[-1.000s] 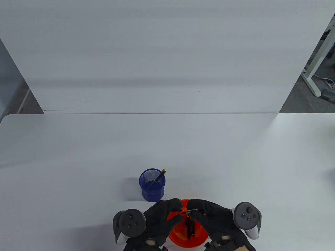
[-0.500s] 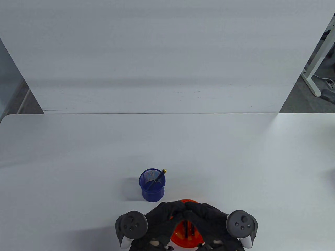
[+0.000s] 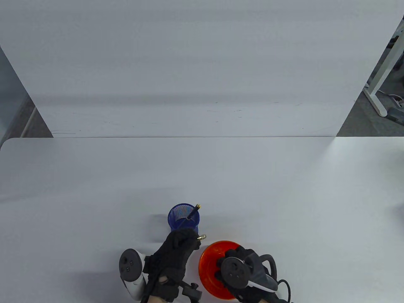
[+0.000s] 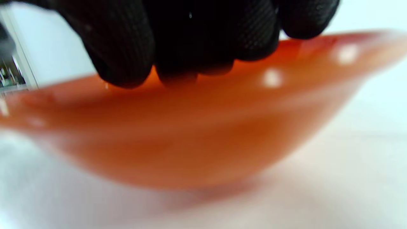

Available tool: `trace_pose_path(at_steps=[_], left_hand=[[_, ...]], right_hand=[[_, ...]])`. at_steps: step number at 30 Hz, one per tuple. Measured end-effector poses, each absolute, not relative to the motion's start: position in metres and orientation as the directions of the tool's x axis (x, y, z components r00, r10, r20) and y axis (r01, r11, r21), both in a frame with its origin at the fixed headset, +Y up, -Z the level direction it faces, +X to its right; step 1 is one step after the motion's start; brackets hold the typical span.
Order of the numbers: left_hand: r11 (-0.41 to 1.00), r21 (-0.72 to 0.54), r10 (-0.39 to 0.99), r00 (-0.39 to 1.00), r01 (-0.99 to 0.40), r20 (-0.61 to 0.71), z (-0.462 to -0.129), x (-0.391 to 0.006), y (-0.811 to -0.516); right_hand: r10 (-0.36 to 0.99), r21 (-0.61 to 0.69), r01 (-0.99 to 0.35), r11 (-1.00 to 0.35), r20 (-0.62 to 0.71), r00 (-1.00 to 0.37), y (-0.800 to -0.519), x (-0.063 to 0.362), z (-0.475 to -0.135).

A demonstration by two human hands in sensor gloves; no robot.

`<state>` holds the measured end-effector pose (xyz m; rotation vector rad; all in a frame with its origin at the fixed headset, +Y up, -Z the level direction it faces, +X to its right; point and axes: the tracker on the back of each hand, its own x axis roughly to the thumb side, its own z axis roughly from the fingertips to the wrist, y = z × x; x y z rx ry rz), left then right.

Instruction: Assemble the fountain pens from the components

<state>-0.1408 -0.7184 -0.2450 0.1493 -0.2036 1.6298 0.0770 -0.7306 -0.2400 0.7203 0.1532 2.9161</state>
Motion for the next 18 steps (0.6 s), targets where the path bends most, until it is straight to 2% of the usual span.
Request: trace_pose_path(at_steps=[4,7,14,18], left_hand=[[-0.059,-0.056,0.970,-0.070,-0.997,0.231,-0.245,-0.138,-0.717],[-0.043,-0.069,0.970,-0.059,-0.997,0.236,-0.245,-0.137,-0.716],[-0.048,-0.086,0.971,-0.067,-0.995,0.230,-0.244,-0.136,-0.718],[-0.027,-0.094,0.971,-0.049,-0.995,0.234,-0.244,-0.135,-0.718]], right_hand=[[0.028,0.076,0.007,-0.997,0.445,-0.895,-0.738,0.070,-0.239],[-0.027,0.089,0.072,-0.993,0.434,-0.901,-0.739,0.068,-0.239],[-0.110,0.071,0.152,-0.986,0.406,-0.907,-0.740,0.064,-0.236],[-0.103,0.086,0.157,-0.984,0.446,-0.889,-0.743,0.059,-0.234]])
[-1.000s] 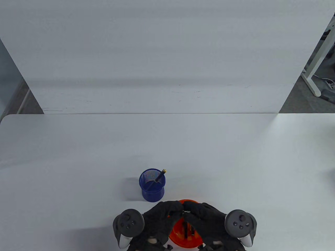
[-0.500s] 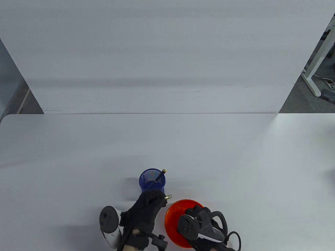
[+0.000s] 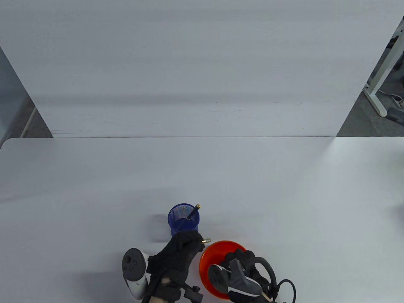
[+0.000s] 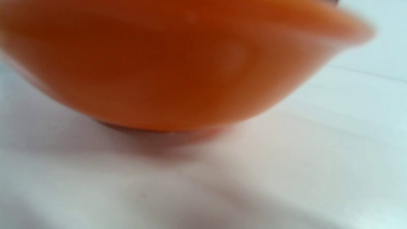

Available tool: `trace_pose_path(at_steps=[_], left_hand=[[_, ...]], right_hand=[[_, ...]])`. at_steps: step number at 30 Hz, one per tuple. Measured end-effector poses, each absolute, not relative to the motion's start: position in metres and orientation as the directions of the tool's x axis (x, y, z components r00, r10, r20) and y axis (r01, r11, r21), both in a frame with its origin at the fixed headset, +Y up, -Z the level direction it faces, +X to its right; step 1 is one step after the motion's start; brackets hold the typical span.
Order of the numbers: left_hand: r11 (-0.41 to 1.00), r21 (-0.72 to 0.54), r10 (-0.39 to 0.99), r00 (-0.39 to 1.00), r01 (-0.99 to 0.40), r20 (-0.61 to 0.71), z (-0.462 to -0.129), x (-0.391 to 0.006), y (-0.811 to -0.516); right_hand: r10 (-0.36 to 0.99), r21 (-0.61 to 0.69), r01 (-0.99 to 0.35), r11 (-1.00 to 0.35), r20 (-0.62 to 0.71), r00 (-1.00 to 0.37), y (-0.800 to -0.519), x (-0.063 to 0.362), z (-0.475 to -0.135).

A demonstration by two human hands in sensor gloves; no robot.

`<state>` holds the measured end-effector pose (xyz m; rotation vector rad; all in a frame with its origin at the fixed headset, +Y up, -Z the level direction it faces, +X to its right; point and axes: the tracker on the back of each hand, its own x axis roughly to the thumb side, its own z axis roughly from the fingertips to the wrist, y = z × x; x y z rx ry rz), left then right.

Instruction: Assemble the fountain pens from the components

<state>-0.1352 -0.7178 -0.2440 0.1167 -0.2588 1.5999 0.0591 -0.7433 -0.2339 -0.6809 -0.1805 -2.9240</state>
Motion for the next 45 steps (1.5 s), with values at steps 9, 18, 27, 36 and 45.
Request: trace_pose_path(at_steps=[9,18,27,36,45], left_hand=[[-0.018,-0.092,0.971,-0.040,-0.996,0.235,-0.244,-0.135,-0.717],[0.007,-0.110,0.968,-0.021,-0.994,0.249,-0.242,-0.132,-0.715],[0.111,-0.133,0.948,0.065,-0.985,0.311,-0.236,-0.122,-0.707],[0.194,-0.137,0.947,0.149,-0.971,0.283,-0.239,-0.118,-0.716],[0.199,-0.159,0.946,0.148,-0.967,0.287,-0.239,-0.115,-0.717]], right_hand=[[-0.091,0.121,0.166,-0.979,0.468,-0.879,-0.749,0.057,-0.237],[0.312,0.114,-0.292,-0.949,0.446,-0.839,-0.714,0.099,-0.245],[0.764,0.161,-0.786,-0.596,0.416,-0.494,-0.702,0.176,-0.259],[0.909,0.226,-0.925,-0.305,0.358,-0.213,-0.704,0.186,-0.263],[0.928,0.250,-0.955,-0.159,0.369,-0.058,-0.706,0.177,-0.257]])
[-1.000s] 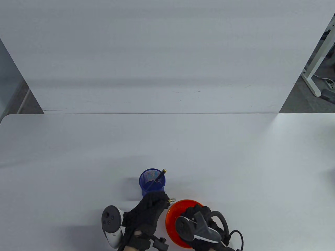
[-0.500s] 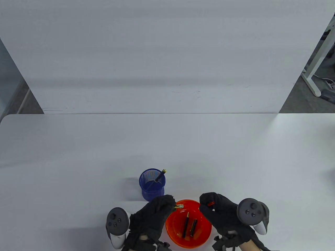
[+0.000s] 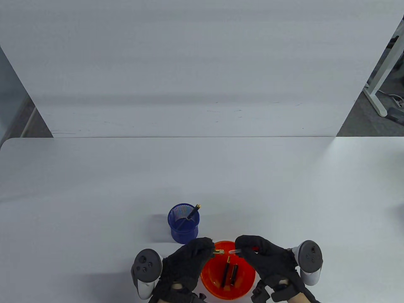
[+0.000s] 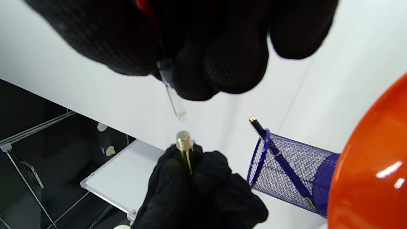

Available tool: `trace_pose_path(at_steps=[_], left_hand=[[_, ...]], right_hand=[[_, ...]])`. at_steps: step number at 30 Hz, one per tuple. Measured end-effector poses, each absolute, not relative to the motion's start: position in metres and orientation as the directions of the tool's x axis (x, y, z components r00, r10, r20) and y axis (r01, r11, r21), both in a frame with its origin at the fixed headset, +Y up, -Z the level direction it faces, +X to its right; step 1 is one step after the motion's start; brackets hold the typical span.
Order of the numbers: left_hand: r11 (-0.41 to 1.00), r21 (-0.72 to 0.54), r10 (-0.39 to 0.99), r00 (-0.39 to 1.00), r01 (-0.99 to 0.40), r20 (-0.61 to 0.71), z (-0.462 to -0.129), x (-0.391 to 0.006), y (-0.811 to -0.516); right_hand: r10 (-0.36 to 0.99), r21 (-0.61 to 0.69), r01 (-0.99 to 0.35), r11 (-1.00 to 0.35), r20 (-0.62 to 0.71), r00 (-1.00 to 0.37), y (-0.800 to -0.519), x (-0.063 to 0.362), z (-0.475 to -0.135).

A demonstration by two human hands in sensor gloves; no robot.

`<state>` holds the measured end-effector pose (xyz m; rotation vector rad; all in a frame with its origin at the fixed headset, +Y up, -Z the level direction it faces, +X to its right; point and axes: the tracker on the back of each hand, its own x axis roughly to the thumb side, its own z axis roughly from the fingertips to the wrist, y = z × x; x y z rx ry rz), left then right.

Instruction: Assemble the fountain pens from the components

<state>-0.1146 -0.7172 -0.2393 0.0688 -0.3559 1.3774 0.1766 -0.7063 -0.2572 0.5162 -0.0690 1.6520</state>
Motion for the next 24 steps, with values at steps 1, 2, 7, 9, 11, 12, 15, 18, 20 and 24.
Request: trace_pose_path(at_steps=[1,2,7,9,11,12,15,18,20,24], left_hand=[[0.205,-0.158,0.944,0.153,-0.966,0.292,-0.239,-0.114,-0.717],[0.210,-0.159,0.943,0.157,-0.965,0.293,-0.239,-0.113,-0.717],[0.212,-0.178,0.942,0.152,-0.961,0.301,-0.239,-0.110,-0.717],[0.227,-0.187,0.941,0.166,-0.956,0.294,-0.239,-0.109,-0.718],[0.239,-0.196,0.938,0.174,-0.951,0.299,-0.239,-0.107,-0.719],[0.248,-0.195,0.935,0.182,-0.949,0.303,-0.239,-0.106,-0.720],[0.242,-0.199,0.937,0.176,-0.950,0.303,-0.239,-0.105,-0.720],[0.215,-0.189,0.938,0.148,-0.958,0.314,-0.239,-0.105,-0.719],[0.222,-0.188,0.939,0.157,-0.957,0.307,-0.239,-0.106,-0.720],[0.234,-0.211,0.932,0.157,-0.949,0.326,-0.239,-0.103,-0.719]], right_hand=[[0.928,0.255,-0.953,-0.161,0.368,-0.059,-0.706,0.176,-0.257],[0.928,0.265,-0.950,-0.164,0.368,-0.058,-0.707,0.175,-0.257],[0.932,0.292,-0.943,-0.161,0.359,-0.048,-0.708,0.170,-0.255],[0.938,0.307,-0.941,-0.145,0.344,-0.033,-0.708,0.169,-0.255],[0.948,0.319,-0.941,-0.113,0.317,-0.007,-0.710,0.170,-0.256],[0.951,0.317,-0.943,-0.101,0.308,0.001,-0.711,0.170,-0.256],[0.954,0.332,-0.939,-0.094,0.298,0.010,-0.712,0.169,-0.257],[0.955,0.352,-0.930,-0.107,0.296,0.002,-0.712,0.166,-0.255],[0.957,0.349,-0.931,-0.103,0.289,0.002,-0.712,0.165,-0.255],[0.962,0.368,-0.925,-0.093,0.274,0.013,-0.713,0.165,-0.256]])
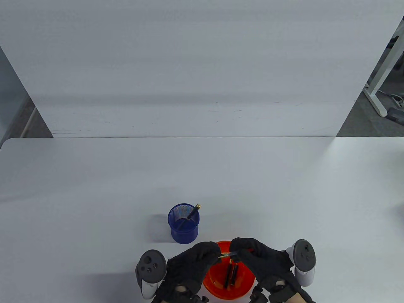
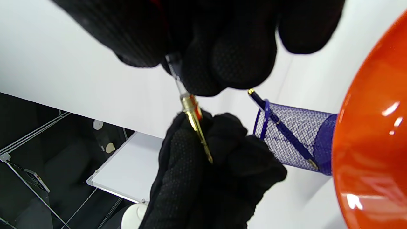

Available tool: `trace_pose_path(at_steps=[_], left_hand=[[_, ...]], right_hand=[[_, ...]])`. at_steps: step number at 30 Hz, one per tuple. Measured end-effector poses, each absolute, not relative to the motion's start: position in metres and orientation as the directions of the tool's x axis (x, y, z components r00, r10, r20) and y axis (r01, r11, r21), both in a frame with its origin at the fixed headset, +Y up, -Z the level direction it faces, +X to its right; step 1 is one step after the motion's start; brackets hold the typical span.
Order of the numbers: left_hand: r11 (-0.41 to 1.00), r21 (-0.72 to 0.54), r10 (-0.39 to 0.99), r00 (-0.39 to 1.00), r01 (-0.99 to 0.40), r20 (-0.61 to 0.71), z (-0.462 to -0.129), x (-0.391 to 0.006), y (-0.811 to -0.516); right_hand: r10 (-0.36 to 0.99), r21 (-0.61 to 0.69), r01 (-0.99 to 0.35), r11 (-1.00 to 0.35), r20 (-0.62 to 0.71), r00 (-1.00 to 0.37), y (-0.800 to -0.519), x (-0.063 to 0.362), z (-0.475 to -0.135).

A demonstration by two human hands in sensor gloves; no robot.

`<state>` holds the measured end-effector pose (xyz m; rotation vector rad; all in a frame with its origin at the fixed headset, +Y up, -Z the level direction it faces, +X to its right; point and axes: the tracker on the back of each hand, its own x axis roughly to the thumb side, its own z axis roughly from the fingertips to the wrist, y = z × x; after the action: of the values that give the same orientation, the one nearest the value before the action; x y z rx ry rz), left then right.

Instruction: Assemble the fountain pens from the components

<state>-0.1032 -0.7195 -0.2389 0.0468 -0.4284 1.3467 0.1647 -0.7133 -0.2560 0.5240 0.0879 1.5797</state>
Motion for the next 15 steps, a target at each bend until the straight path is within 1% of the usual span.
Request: trace_pose_path(at_steps=[3,6,9,12,14,15], left_hand=[[0.237,-0.180,0.925,0.165,-0.955,0.342,-0.237,-0.104,-0.718],[0.247,-0.178,0.920,0.173,-0.952,0.352,-0.236,-0.105,-0.716],[0.230,-0.175,0.919,0.154,-0.957,0.364,-0.235,-0.106,-0.715],[0.205,-0.181,0.926,0.131,-0.962,0.355,-0.237,-0.107,-0.716],[0.173,-0.154,0.931,0.111,-0.973,0.349,-0.236,-0.108,-0.716],[0.168,-0.135,0.929,0.111,-0.977,0.352,-0.237,-0.110,-0.716]], right_hand=[[0.960,0.375,-0.922,-0.098,0.279,0.011,-0.713,0.163,-0.254],[0.955,0.357,-0.928,-0.108,0.297,0.003,-0.713,0.156,-0.249],[0.950,0.343,-0.933,-0.111,0.312,0.002,-0.713,0.151,-0.245],[0.953,0.367,-0.924,-0.110,0.302,0.006,-0.712,0.154,-0.248],[0.949,0.337,-0.929,-0.156,0.313,-0.045,-0.709,0.159,-0.250],[0.932,0.283,-0.936,-0.211,0.346,-0.106,-0.707,0.162,-0.250]])
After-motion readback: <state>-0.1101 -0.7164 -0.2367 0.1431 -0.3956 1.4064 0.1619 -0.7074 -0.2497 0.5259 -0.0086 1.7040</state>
